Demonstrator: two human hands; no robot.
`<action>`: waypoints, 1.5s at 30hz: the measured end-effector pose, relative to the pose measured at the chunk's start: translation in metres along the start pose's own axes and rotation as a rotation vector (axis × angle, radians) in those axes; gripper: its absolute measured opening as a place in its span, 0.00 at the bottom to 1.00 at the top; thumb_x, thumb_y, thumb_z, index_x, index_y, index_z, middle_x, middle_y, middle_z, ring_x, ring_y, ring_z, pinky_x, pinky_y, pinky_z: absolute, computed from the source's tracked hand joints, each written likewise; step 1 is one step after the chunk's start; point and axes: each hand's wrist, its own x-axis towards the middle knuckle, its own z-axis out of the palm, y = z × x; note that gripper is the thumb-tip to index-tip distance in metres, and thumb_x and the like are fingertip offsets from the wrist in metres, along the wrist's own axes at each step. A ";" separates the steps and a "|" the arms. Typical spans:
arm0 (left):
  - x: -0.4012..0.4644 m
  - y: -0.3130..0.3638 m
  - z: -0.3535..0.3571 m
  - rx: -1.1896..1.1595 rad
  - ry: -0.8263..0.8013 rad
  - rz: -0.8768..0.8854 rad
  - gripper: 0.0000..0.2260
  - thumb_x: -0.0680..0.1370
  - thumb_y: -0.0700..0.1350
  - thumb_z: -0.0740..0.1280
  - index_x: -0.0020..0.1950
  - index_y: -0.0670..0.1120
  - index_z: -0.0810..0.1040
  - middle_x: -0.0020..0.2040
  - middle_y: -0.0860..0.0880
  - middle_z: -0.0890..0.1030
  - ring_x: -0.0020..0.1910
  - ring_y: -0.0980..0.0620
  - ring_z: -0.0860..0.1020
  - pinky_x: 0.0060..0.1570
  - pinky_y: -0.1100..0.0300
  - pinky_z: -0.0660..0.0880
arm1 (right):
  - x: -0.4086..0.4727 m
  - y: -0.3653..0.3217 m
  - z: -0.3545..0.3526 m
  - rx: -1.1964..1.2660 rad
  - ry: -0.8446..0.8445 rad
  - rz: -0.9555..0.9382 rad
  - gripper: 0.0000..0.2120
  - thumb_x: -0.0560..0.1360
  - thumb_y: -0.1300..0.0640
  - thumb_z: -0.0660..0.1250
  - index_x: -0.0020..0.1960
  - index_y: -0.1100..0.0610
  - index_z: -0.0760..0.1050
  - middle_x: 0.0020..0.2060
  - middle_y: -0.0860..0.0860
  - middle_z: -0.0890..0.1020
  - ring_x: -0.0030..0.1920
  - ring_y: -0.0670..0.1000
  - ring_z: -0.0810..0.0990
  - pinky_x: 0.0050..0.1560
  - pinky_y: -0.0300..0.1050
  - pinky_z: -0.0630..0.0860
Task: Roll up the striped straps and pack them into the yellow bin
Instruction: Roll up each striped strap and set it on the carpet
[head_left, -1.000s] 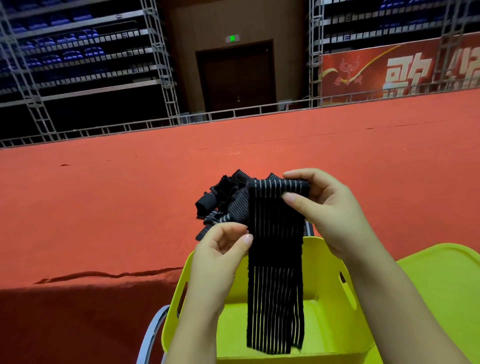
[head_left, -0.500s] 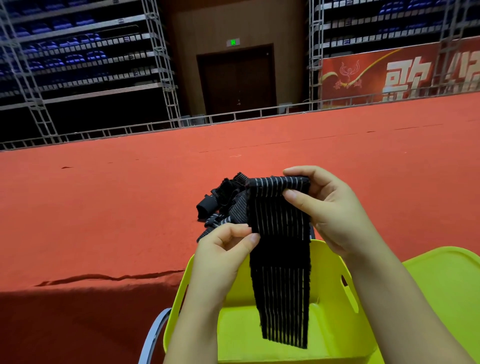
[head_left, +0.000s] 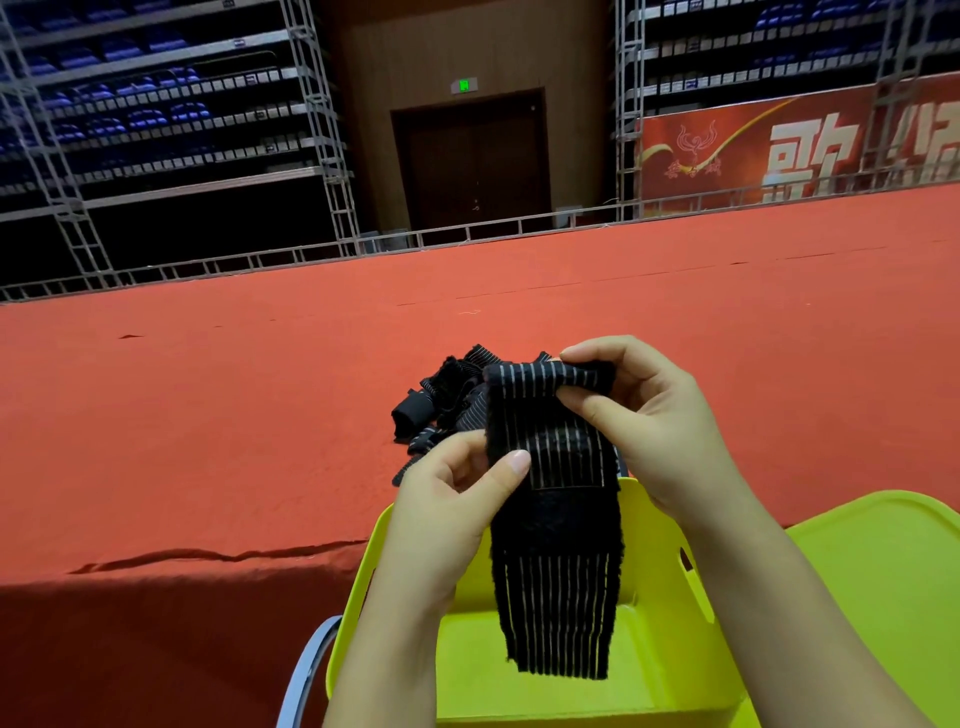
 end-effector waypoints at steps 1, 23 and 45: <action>-0.001 0.001 0.000 -0.007 -0.001 0.007 0.05 0.75 0.41 0.70 0.50 0.45 0.82 0.42 0.49 0.85 0.42 0.53 0.82 0.38 0.65 0.75 | -0.001 0.000 0.000 -0.003 0.006 -0.008 0.17 0.72 0.74 0.67 0.45 0.51 0.79 0.39 0.43 0.83 0.43 0.42 0.81 0.45 0.36 0.77; 0.006 -0.001 0.004 -0.071 -0.019 0.008 0.09 0.71 0.43 0.74 0.50 0.44 0.82 0.43 0.48 0.85 0.43 0.55 0.81 0.40 0.64 0.77 | -0.008 0.015 0.000 -0.006 -0.093 -0.014 0.22 0.67 0.76 0.66 0.36 0.47 0.79 0.46 0.46 0.85 0.52 0.45 0.82 0.51 0.37 0.76; -0.005 0.004 -0.001 -0.047 -0.097 0.100 0.08 0.74 0.39 0.67 0.51 0.46 0.81 0.42 0.54 0.85 0.40 0.60 0.81 0.36 0.69 0.73 | -0.019 0.010 -0.013 -0.066 -0.153 0.223 0.13 0.68 0.52 0.73 0.53 0.47 0.81 0.48 0.50 0.85 0.49 0.47 0.82 0.50 0.41 0.78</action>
